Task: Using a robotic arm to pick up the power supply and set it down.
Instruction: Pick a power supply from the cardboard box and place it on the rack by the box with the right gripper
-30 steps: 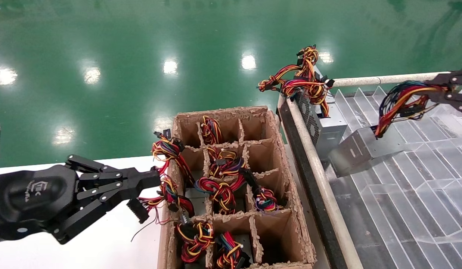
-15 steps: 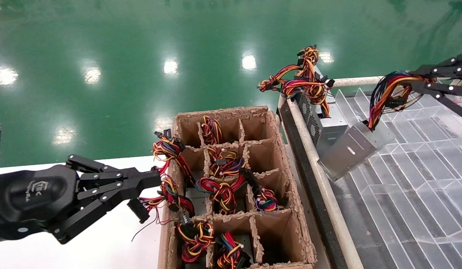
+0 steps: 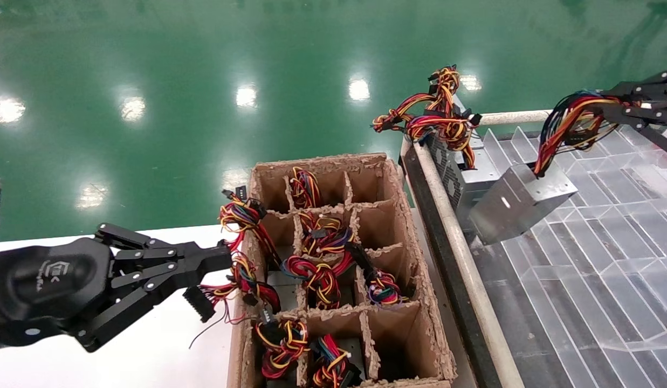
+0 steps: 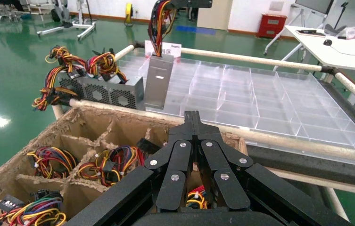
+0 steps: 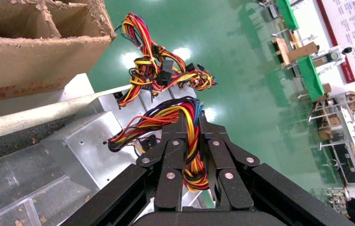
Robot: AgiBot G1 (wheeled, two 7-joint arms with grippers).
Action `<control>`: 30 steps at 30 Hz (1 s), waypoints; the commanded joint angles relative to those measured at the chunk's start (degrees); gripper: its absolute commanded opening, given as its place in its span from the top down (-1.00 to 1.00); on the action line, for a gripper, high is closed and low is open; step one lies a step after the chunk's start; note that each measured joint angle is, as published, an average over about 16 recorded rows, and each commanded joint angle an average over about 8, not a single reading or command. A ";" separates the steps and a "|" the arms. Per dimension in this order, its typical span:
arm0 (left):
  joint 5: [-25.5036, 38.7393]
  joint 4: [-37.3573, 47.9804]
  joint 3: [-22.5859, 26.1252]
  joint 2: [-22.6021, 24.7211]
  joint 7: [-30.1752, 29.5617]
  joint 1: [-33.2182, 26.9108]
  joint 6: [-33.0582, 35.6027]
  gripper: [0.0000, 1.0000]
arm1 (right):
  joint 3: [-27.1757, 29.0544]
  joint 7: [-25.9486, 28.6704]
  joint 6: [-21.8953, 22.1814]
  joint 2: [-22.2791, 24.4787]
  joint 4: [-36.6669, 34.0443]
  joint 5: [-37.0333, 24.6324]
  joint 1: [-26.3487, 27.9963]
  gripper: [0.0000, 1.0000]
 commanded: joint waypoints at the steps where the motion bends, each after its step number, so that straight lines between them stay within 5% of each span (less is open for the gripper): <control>1: 0.00 0.00 0.00 0.00 0.00 0.00 0.00 1.00 | -0.05 0.45 0.05 0.00 0.13 -0.16 0.06 1.00; 30: 0.00 0.00 0.00 0.00 0.00 0.00 0.00 1.00 | -2.38 1.48 3.68 -5.85 -2.68 -0.88 -3.41 1.00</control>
